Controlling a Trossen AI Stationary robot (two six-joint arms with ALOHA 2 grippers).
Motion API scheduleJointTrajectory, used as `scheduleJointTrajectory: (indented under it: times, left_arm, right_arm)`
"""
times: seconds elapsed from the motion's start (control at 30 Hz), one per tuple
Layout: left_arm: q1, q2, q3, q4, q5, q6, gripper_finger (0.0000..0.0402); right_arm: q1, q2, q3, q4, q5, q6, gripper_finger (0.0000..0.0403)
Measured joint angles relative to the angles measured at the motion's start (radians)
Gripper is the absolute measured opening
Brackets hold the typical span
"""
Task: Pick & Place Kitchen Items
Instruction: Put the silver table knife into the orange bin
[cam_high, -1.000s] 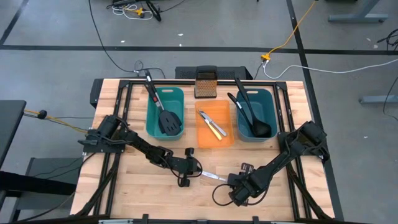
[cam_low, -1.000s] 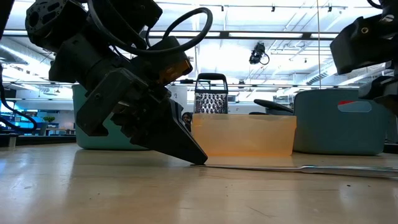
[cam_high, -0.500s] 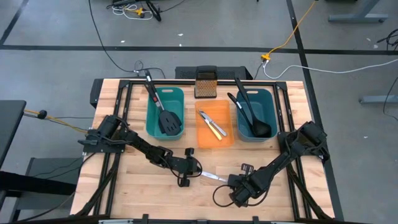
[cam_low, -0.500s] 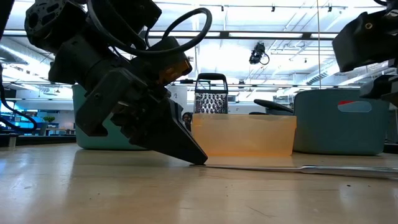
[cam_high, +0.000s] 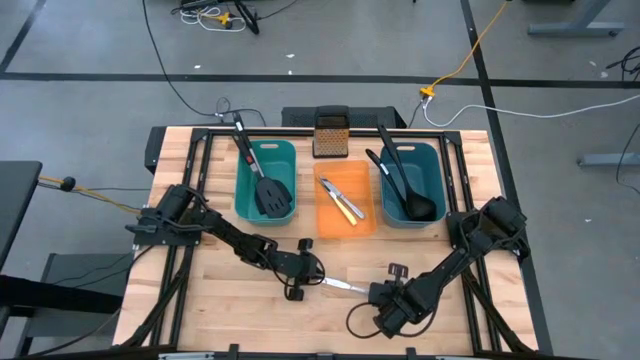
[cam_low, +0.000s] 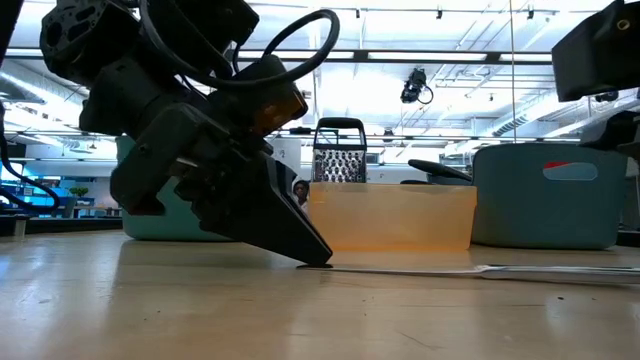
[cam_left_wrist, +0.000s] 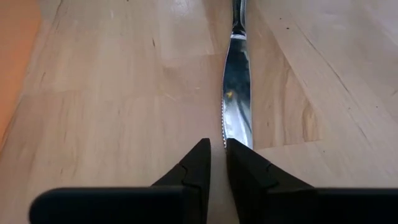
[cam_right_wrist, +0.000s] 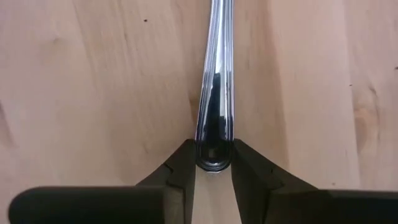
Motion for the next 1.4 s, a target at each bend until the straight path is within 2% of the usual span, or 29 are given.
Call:
scheduleJointTrajectory:
  times: [0.27, 0.47, 0.8, 1.03, 1.4]
  left_arm:
    - [0.000, -0.019, 0.000, -0.004, 0.062, -0.030, 0.0069]
    - [0.000, -0.026, 0.000, 0.002, 0.060, -0.035, 0.0092]
    - [0.020, -0.027, 0.001, 0.005, 0.046, 0.040, 0.0183]
    - [0.053, -0.028, 0.002, -0.022, 0.051, 0.021, 0.0247]
    - [0.058, -0.029, 0.003, -0.042, 0.119, -0.025, 0.0258]
  right_arm:
    - [0.011, 0.004, -0.002, -0.013, 0.073, -0.003, 0.0082]
    - [0.011, 0.005, -0.004, -0.020, 0.087, -0.005, 0.0082]
    - [0.011, 0.005, -0.005, -0.022, 0.091, -0.022, 0.0082]
    - [0.022, 0.007, -0.005, -0.026, 0.109, -0.030, 0.0082]
    - [0.035, 0.024, -0.005, -0.027, 0.152, -0.018, 0.0082]
